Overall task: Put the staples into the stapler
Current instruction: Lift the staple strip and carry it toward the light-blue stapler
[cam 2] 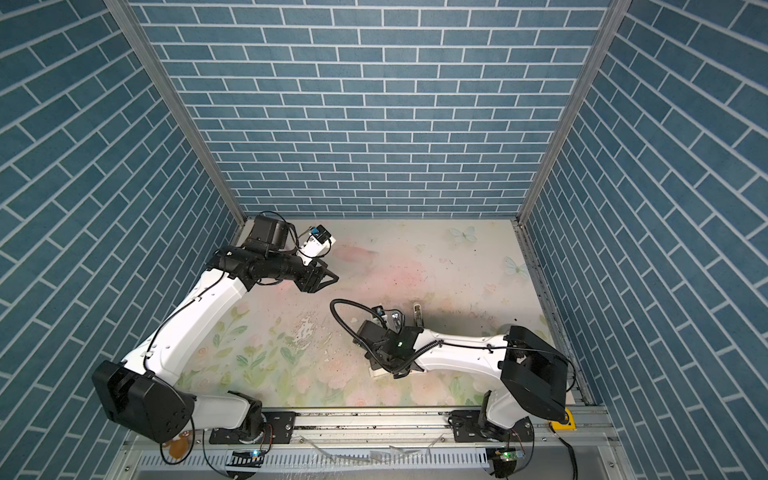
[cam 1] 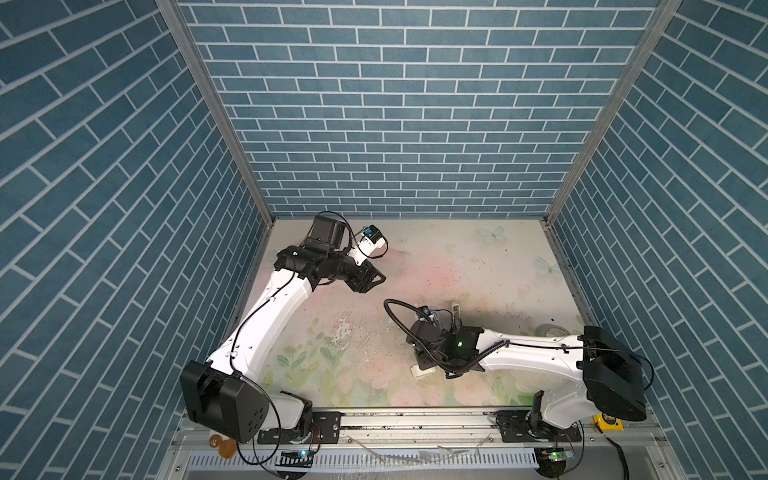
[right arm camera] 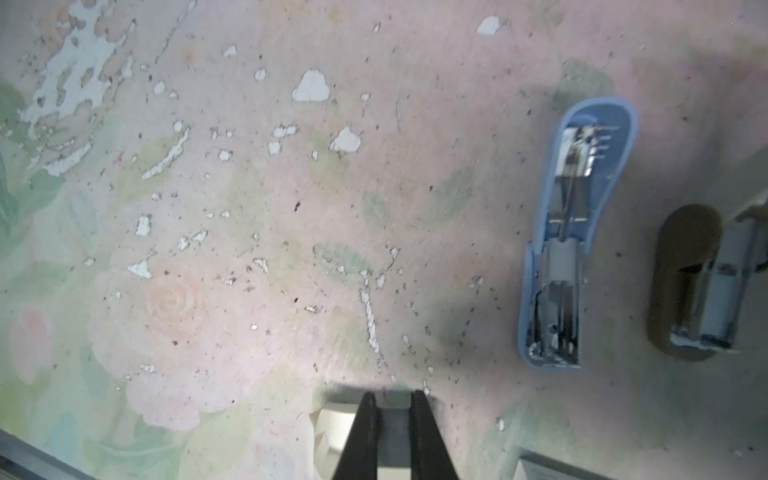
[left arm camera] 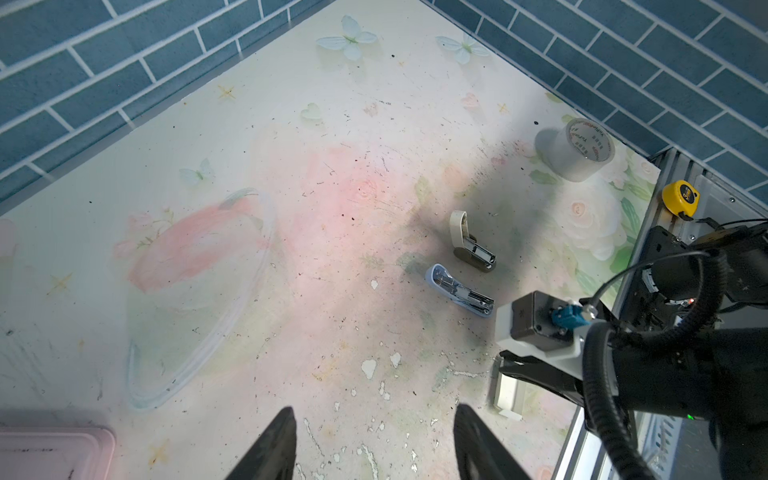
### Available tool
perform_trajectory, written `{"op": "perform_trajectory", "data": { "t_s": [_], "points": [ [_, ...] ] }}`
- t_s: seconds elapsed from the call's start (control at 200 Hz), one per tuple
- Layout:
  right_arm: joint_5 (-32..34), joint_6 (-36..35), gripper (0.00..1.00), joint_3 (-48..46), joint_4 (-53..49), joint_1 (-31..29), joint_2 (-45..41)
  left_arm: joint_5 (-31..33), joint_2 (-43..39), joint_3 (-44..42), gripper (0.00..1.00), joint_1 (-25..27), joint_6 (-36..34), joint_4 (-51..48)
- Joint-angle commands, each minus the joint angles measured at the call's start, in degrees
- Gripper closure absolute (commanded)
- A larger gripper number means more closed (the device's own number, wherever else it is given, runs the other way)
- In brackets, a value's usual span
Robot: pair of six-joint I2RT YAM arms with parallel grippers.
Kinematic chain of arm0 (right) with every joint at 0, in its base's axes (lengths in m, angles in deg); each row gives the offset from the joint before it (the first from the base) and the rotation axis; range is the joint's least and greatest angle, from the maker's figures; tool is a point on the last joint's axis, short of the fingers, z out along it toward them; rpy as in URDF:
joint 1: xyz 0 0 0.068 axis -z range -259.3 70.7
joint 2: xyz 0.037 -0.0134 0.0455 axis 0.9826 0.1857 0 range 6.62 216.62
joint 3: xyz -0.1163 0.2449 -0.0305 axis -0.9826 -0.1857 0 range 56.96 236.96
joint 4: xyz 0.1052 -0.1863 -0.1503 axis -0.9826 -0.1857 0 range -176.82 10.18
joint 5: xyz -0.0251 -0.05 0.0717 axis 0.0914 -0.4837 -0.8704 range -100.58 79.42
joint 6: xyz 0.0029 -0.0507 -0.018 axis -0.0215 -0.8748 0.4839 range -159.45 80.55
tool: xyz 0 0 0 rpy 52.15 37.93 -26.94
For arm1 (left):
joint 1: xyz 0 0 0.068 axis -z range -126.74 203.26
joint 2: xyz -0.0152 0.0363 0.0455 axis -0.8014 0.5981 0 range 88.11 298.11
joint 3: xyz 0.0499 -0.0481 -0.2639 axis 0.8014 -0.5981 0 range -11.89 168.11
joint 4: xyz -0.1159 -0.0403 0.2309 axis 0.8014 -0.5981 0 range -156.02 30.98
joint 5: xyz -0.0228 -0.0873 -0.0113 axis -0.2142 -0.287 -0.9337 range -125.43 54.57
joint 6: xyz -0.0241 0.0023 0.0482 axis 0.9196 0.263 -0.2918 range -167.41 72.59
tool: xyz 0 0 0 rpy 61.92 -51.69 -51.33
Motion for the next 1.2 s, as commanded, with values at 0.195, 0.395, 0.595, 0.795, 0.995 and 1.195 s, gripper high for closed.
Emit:
{"op": "perform_trajectory", "data": {
  "t_s": [0.195,0.395,0.595,0.795,0.995,1.195],
  "points": [
    [2.97,-8.73,0.97,-4.69,6.57,6.51,-7.62,0.35,-0.39,0.69,0.38,0.01,0.04,-0.36],
    [2.53,-11.47,0.97,-7.35,9.52,9.79,-10.43,0.32,0.56,1.82,0.38,0.03,-0.11,-0.89],
    [1.6,-13.11,0.96,-9.98,11.71,11.55,-11.66,0.63,1.08,2.25,0.38,0.03,-0.29,-1.05],
    [0.58,-14.41,0.96,-13.33,16.39,12.82,-12.84,0.65,1.66,2.66,0.38,0.0,-0.11,-1.26],
    [-0.9,-15.22,0.96,-14.68,19.08,13.75,-11.91,0.74,2.13,2.75,0.38,0.03,-0.11,-1.51],
    [-1.38,-16.26,0.96,-14.74,20.58,13.99,-10.06,0.88,2.83,3.3,0.38,-0.09,-0.02,-1.79]
  ]
}}
